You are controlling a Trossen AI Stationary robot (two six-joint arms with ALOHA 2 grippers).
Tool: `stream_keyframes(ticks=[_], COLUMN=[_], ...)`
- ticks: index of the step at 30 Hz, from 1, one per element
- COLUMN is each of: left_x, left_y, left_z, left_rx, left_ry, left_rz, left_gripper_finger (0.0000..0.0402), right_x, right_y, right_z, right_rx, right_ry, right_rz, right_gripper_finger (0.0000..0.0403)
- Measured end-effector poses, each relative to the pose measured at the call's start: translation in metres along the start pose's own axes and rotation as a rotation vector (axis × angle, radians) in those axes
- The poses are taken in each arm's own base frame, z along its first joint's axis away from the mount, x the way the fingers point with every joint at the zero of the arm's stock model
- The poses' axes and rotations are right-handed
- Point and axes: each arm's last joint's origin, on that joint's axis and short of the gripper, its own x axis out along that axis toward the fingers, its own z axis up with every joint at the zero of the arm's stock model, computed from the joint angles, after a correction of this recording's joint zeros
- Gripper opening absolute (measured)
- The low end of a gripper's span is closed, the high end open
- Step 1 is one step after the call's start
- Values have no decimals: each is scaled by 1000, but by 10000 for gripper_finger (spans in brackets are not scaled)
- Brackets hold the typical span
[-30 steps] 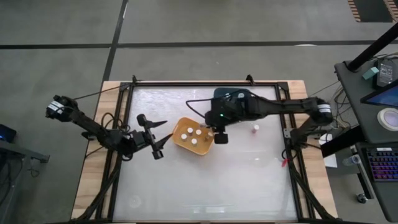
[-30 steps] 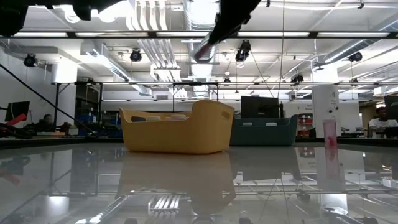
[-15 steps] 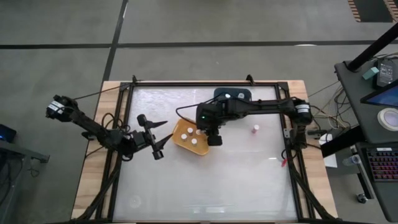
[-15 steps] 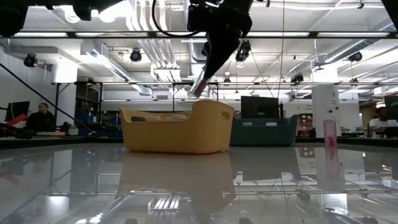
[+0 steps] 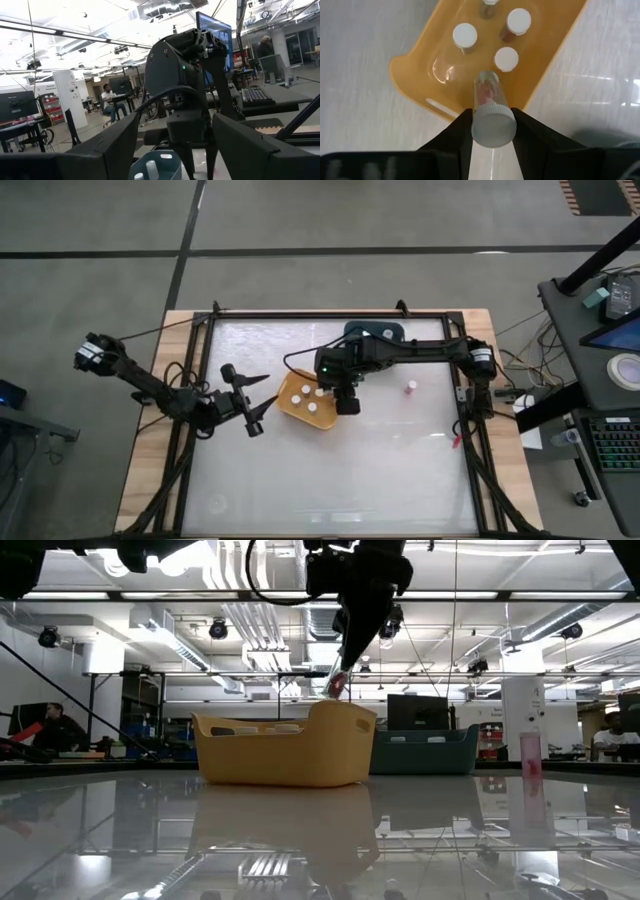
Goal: Pick and place medicine bottles into bin by pill shape (circle, oval)
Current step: Put the blue pill bottle into the yellow bin
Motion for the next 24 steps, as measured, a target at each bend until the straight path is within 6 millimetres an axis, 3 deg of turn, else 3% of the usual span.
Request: stream_keyframes(ticks=[24], left_x=[0], left_y=[0], left_z=[0], left_rx=[0], left_ry=[0], left_rz=[0], left_gripper_finger=[240], right_x=[-4], right_y=[1], right_z=[-5], right_rx=[43], right_ry=[40], right_rz=[6], right_gripper_finger=[109])
